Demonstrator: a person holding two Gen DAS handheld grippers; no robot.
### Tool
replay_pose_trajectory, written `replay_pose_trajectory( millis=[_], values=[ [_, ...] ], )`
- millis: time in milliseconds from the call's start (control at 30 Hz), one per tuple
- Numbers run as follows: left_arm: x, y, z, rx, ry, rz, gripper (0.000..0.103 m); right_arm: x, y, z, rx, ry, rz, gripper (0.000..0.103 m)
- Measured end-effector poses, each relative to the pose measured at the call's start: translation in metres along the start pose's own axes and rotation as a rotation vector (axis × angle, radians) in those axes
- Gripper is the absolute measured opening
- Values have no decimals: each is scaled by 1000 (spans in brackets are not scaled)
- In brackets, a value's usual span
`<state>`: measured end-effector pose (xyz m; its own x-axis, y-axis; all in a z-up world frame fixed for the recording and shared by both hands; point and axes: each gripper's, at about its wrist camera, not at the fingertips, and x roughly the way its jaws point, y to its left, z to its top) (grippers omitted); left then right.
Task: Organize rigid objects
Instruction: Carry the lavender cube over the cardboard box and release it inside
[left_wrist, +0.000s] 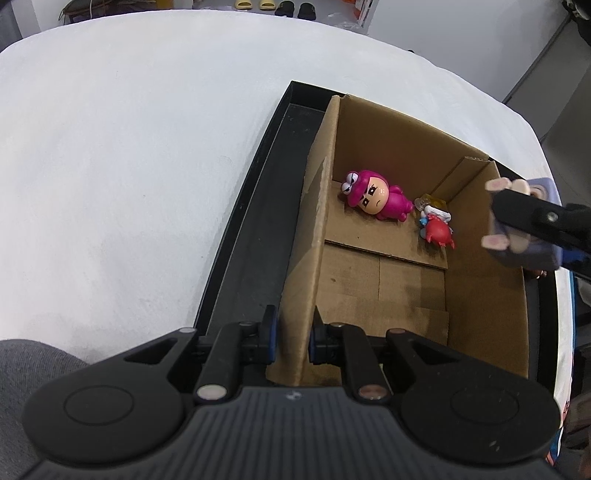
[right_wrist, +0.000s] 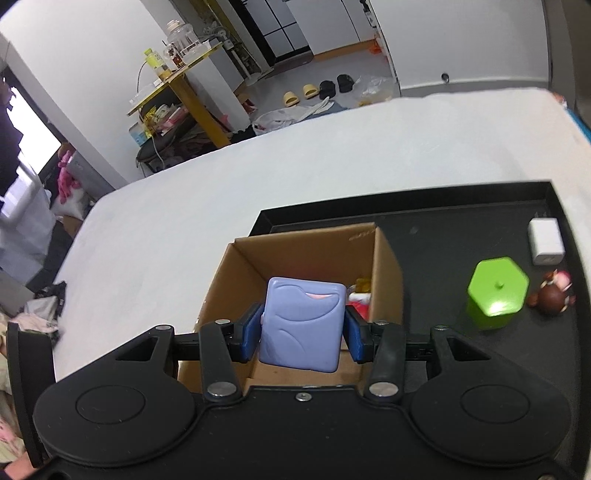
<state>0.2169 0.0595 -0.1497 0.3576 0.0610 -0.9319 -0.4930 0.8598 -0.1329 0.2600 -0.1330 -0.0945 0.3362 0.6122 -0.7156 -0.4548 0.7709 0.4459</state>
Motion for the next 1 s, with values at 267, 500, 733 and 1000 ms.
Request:
replay_pose_trajectory(
  millis=[267,500,733,1000],
  values=[
    [2,0,0,-2,11,-15,14,17,5,-7,18,23,47,45],
    [3,-2,0,7,8,-13,15,30,6,-11,44,23,47,46],
    [0,-1,-3,-7,5,-15,14,22,-7,-5,127,18,160,52],
    [-3,1,-4,-9,-3,-12,14,-2,-4,2,119,15,192,52]
  ],
)
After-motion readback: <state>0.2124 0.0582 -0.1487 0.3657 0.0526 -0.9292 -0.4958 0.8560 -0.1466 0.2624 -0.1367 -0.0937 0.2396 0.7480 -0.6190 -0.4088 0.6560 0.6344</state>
